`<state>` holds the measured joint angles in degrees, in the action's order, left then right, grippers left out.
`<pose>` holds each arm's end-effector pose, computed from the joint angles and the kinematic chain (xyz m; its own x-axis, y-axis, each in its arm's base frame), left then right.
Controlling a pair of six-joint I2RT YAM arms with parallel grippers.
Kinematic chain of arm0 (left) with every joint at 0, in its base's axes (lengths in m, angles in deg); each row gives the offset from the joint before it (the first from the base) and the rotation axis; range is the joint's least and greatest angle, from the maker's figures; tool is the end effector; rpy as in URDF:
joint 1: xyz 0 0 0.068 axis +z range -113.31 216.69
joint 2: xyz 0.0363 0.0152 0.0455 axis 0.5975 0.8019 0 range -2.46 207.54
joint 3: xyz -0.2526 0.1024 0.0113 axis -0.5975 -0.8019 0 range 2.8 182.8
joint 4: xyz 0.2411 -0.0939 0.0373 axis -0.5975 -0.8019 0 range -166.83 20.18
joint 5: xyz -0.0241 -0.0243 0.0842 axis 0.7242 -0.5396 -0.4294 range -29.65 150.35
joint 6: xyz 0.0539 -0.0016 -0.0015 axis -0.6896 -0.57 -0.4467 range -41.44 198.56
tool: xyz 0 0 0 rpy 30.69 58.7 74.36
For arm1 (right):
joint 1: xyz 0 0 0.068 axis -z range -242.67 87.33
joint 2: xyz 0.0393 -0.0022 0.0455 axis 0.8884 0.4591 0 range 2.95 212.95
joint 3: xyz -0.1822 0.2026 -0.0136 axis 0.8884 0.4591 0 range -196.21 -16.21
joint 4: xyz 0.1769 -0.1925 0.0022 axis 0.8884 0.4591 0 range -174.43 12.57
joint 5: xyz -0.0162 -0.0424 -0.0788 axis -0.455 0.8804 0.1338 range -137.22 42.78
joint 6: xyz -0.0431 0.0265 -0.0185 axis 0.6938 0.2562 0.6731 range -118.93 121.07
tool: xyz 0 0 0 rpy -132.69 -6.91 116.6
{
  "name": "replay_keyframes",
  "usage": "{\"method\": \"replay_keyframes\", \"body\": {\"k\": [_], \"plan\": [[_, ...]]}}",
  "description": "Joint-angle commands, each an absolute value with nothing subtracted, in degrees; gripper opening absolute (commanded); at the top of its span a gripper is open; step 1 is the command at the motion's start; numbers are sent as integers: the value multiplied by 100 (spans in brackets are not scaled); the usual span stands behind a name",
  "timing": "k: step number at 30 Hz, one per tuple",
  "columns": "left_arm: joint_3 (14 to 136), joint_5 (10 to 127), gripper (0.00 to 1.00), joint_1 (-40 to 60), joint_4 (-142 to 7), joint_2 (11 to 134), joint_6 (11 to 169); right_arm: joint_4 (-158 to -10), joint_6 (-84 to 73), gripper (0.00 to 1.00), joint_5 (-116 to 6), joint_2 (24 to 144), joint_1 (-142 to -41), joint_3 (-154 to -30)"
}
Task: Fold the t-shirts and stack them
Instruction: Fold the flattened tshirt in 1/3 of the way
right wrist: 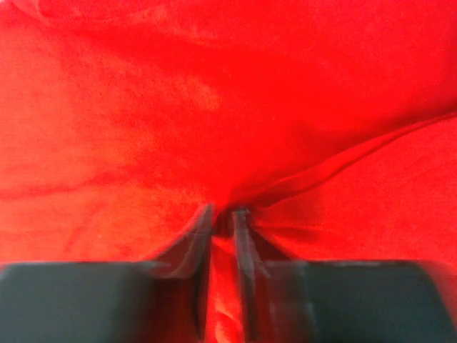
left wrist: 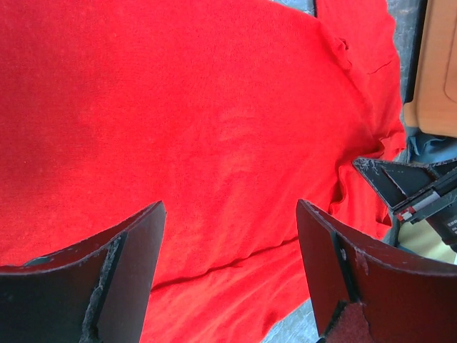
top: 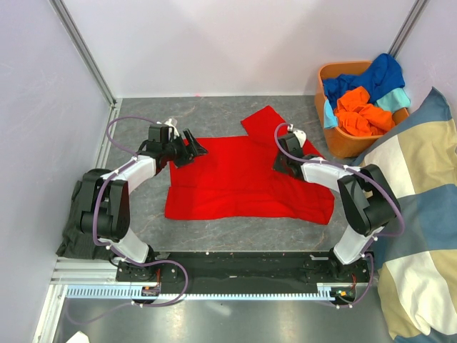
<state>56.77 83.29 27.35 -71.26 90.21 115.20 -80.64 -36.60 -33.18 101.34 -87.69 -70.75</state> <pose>0.3358 -0.0694 0.2020 -0.7749 -0.4296 -0.4636 -0.0237 0.7528 -0.6578 0.3207 0.1401 0.1680 -0.6903 0.3320 -0.6429 0.2016 0.9416 0.2698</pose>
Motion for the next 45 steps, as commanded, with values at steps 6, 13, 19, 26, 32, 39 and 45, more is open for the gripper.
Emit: {"method": "replay_keyframes", "body": {"k": [6,13,19,26,32,39,45], "plan": [[5676,8294,82,2799,-7360,8711,11469,-7811,-3305,60,-2025,9428,-8781,-7308],[5352,8030,82,2790,-7677,8052,11380,-6977,-2978,71,-1655,8470,-8772,-7246],[4482,8004,82,2720,-7677,7226,11573,-6501,-3277,71,-2189,7819,-8781,-6307],[3629,7977,80,2509,-7659,6058,12082,-6501,-3743,72,-2639,7406,-8781,-5357],[3330,8074,79,2377,-7888,5512,12277,-6501,-3734,72,-2700,7432,-8790,-5251],[2926,8048,79,2263,-7941,5537,12435,-6571,-3839,73,-2876,7528,-8790,-5128],[2706,7873,79,2157,-7940,5705,12523,-6659,-3927,73,-2938,7537,-8790,-5005]]}}
